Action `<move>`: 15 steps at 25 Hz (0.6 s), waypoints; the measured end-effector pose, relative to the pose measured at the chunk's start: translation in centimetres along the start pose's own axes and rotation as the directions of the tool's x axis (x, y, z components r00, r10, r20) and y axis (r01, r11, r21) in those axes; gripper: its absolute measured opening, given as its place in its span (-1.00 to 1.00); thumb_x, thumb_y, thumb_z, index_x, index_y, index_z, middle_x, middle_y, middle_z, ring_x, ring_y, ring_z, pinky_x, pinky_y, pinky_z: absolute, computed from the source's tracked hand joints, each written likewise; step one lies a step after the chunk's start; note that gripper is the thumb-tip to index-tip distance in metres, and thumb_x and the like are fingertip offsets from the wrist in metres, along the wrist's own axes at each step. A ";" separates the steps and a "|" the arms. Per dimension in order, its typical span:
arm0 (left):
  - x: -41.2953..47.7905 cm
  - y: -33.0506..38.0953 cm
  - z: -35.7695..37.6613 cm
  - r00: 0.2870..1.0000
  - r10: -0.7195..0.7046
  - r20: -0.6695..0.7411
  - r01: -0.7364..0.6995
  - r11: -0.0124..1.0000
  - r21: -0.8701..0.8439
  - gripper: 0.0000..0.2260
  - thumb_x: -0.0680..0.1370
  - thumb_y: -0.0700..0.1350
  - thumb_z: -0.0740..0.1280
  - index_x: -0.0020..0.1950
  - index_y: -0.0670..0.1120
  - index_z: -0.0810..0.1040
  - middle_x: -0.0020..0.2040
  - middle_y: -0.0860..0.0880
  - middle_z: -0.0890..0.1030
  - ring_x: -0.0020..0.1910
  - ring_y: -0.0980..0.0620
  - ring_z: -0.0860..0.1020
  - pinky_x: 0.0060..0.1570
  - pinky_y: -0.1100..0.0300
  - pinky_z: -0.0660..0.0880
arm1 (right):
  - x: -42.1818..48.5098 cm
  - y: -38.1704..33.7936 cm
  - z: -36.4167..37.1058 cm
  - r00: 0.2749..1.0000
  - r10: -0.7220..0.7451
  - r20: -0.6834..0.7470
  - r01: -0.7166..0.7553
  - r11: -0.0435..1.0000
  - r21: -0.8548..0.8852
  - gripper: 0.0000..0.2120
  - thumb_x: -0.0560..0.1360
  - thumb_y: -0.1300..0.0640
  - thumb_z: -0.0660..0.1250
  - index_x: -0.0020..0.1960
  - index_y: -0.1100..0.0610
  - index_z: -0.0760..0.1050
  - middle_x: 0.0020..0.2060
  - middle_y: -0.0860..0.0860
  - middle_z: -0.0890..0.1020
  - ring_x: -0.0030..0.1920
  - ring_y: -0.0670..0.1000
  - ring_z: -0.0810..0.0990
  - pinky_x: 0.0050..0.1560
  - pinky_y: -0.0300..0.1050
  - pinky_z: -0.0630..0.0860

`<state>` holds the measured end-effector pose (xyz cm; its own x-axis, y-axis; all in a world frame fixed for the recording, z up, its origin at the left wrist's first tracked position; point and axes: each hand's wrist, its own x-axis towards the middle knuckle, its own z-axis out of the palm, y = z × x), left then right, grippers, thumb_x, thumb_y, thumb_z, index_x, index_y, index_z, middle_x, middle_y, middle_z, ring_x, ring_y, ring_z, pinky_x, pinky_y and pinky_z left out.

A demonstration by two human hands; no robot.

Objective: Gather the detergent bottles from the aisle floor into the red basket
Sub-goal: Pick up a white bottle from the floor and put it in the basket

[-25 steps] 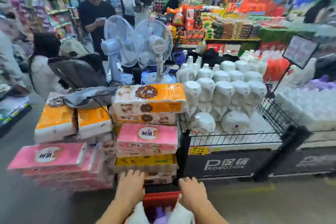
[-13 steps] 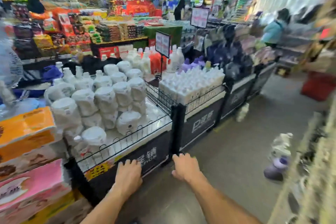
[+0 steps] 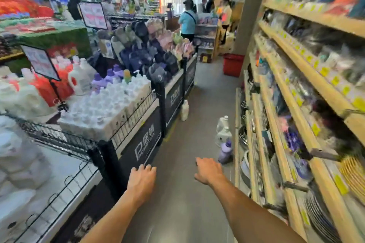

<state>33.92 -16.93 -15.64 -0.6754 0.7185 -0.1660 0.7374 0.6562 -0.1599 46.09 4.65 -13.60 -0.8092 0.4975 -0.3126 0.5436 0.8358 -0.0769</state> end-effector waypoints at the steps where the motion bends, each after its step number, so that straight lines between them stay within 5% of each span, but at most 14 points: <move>1: 2.6 0.5 -0.4 0.999 0.038 -0.007 -0.038 0.999 0.015 -0.66 0.59 0.02 0.33 0.35 -0.01 0.43 0.32 -0.03 0.51 0.31 -0.13 0.46 0.19 -0.07 0.39 | 1.3 1.4 -0.4 0.999 0.038 0.010 -0.038 0.999 0.006 -0.56 0.56 -0.05 0.34 0.38 0.07 0.40 0.35 0.11 0.53 0.39 0.20 0.48 0.28 0.08 0.45; 6: 15.8 1.8 -4.9 0.982 0.178 -0.062 -0.171 0.980 0.101 -0.62 0.61 -0.14 0.25 0.43 -0.08 0.37 0.37 -0.08 0.46 0.38 -0.17 0.40 0.29 -0.05 0.34 | 8.2 6.2 -4.1 0.982 0.190 0.013 -0.190 0.981 0.042 -0.59 0.56 -0.06 0.34 0.33 0.08 0.42 0.27 0.14 0.58 0.31 0.22 0.52 0.25 0.09 0.48; 15: 37.3 4.6 -8.1 0.938 0.344 -0.038 -0.339 0.935 0.101 -0.60 0.56 0.01 0.31 0.39 -0.04 0.40 0.34 -0.04 0.49 0.35 -0.12 0.43 0.22 -0.04 0.38 | 22.9 13.1 -8.9 0.920 0.391 0.025 -0.391 0.912 0.123 -0.56 0.54 -0.06 0.35 0.38 0.02 0.43 0.29 0.12 0.56 0.33 0.20 0.51 0.26 0.07 0.47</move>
<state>12.17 14.70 -14.68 -0.3796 0.9087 -0.1736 0.9181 0.3468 -0.1921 32.68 29.09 -13.39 -0.5260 0.7788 -0.3418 0.8398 0.5391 -0.0642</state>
